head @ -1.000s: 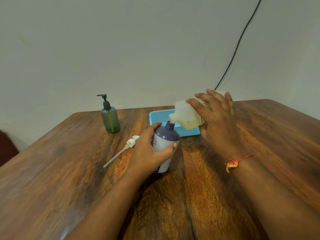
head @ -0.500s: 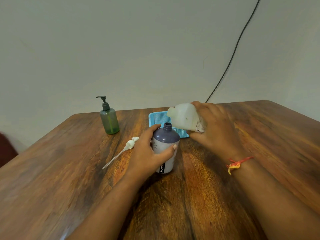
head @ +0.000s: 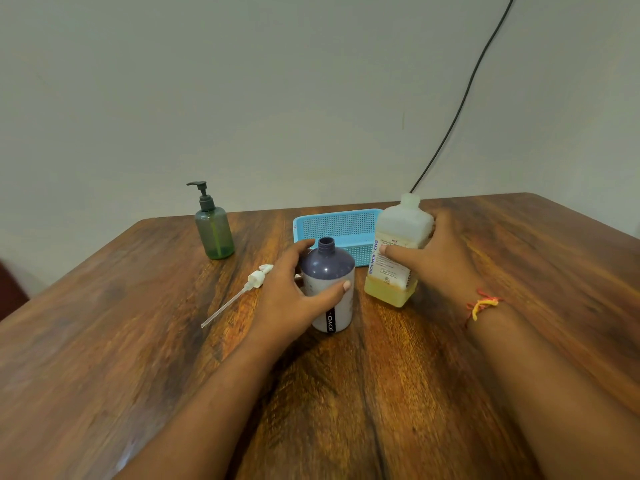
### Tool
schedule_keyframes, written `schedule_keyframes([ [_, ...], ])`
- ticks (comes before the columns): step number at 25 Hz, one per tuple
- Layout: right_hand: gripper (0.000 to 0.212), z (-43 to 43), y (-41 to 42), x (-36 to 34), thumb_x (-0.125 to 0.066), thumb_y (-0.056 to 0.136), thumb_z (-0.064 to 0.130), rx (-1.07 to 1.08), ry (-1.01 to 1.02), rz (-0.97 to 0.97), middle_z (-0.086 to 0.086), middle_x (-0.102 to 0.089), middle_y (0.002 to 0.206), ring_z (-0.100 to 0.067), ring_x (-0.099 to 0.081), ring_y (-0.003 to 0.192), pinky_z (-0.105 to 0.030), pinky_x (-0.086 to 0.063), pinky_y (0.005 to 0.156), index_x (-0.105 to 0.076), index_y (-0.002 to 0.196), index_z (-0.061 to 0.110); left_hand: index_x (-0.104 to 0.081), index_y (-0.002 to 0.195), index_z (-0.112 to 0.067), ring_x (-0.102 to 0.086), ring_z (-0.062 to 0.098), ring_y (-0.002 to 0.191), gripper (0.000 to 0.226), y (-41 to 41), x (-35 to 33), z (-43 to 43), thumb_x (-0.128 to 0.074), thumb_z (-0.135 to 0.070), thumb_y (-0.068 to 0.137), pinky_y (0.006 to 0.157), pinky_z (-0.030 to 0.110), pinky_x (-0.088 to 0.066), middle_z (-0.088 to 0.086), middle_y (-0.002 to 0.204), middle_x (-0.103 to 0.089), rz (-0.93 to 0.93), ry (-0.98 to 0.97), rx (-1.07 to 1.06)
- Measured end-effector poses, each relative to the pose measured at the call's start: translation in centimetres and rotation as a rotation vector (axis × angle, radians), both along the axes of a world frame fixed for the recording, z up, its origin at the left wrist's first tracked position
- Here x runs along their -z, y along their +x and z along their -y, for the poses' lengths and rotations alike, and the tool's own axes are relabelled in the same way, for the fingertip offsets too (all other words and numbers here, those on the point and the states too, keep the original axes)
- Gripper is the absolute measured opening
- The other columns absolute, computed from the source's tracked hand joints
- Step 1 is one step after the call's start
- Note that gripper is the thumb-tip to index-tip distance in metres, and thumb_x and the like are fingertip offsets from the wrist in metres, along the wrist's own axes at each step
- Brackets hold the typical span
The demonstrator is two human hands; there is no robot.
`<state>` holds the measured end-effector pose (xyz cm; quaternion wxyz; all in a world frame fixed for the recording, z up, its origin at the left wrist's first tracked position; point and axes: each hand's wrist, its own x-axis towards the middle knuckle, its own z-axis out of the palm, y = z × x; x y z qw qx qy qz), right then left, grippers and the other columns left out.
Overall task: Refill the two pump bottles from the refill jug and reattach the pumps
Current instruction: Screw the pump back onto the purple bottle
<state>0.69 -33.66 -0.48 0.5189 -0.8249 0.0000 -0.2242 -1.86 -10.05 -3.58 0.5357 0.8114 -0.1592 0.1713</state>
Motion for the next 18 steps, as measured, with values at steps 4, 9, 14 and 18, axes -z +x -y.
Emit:
schedule_keyframes([
  [4,0.085,-0.1,-0.1,0.1,-0.094,0.067,0.028,-0.001,-0.02,-0.008,0.017,-0.054,0.102,-0.005,-0.06,0.09,-0.025,-0.052,0.068,-0.039,0.131,0.019,-0.041,0.148,-0.031,-0.056,0.006,0.127,0.092,0.3,-0.1,-0.2,-0.089,-0.04,0.07,0.099,0.036,-0.057,-0.012,0.14,-0.055,-0.036,-0.007,0.026],
  [9,0.076,-0.8,-0.7,0.0,-0.09,0.072,0.021,-0.092,-0.046,-0.027,0.021,-0.048,0.098,0.004,-0.053,0.082,-0.015,-0.046,0.059,-0.036,0.125,0.023,-0.038,0.148,-0.033,-0.054,0.012,0.129,0.095,0.3,-0.4,-0.6,-0.079,-0.064,0.068,0.1,0.04,-0.056,-0.009,0.144,-0.054,-0.109,0.013,0.045],
  [14,0.081,-1.0,-1.1,-0.1,-0.087,0.073,0.038,-0.089,-0.038,-0.036,0.017,-0.049,0.108,-0.005,-0.056,0.094,-0.02,-0.049,0.066,-0.034,0.133,0.026,-0.061,0.117,-0.027,-0.067,0.014,0.104,0.039,0.6,-1.6,-1.7,-0.043,-0.056,0.097,0.092,0.044,-0.057,-0.006,0.11,-0.068,-0.004,-0.206,-0.15],
  [18,0.068,-1.4,-1.9,-0.7,-0.068,0.081,0.063,0.192,-0.125,0.274,0.001,-0.052,0.122,-0.014,-0.054,0.109,-0.019,-0.05,0.07,-0.046,0.126,0.017,-0.066,0.118,-0.017,-0.064,0.018,0.101,0.024,2.0,-1.7,-3.9,-0.057,-0.031,0.101,0.075,0.027,-0.053,0.001,0.11,-0.069,-0.135,0.017,-0.406],
])
